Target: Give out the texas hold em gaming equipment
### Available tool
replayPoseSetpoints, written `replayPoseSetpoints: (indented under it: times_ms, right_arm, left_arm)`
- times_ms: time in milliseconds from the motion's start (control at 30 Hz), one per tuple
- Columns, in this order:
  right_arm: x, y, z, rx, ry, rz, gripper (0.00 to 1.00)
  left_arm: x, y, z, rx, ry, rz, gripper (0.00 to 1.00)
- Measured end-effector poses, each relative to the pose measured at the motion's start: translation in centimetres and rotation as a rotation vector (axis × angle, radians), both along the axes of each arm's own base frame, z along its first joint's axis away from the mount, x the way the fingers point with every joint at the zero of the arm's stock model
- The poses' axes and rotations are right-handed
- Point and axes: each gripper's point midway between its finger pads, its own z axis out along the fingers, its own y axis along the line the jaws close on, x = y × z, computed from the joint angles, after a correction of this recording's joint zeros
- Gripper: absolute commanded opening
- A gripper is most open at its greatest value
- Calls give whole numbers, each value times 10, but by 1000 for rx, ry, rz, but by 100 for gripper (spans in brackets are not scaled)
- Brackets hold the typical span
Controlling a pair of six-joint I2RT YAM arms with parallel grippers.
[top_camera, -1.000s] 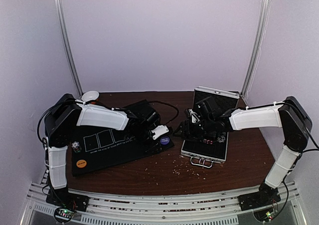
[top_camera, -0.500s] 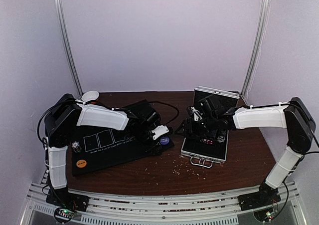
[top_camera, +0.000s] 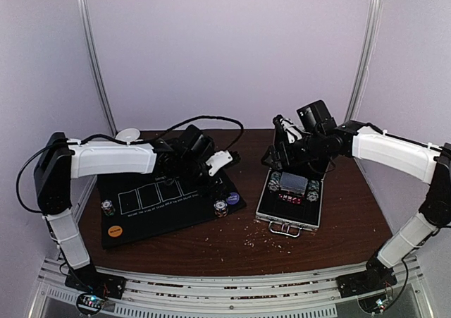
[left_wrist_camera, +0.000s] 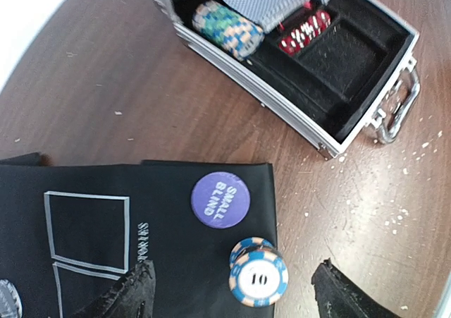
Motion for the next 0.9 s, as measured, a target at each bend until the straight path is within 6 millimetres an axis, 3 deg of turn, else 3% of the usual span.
replayPoseSetpoints:
  times_ms: [133, 433, 567, 767, 900]
  right_arm:
    - [8, -18, 1, -177, -117, 58, 93]
    - [5, -65, -71, -671, -95, 300, 95]
    - [3, -78, -87, -784, -51, 390, 96]
    - [29, -90, -89, -837, -44, 396, 100]
    - [39, -102, -107, -897, 1, 395, 100]
  left_arm:
    - [6, 20, 17, -33, -10, 45, 82]
    - [8, 67, 28, -14, -17, 130, 84]
    - [4, 73, 33, -14, -28, 125, 84]
    - [0, 77, 28, 1, -31, 111, 84]
    - [-5, 81, 17, 24, -19, 101, 84]
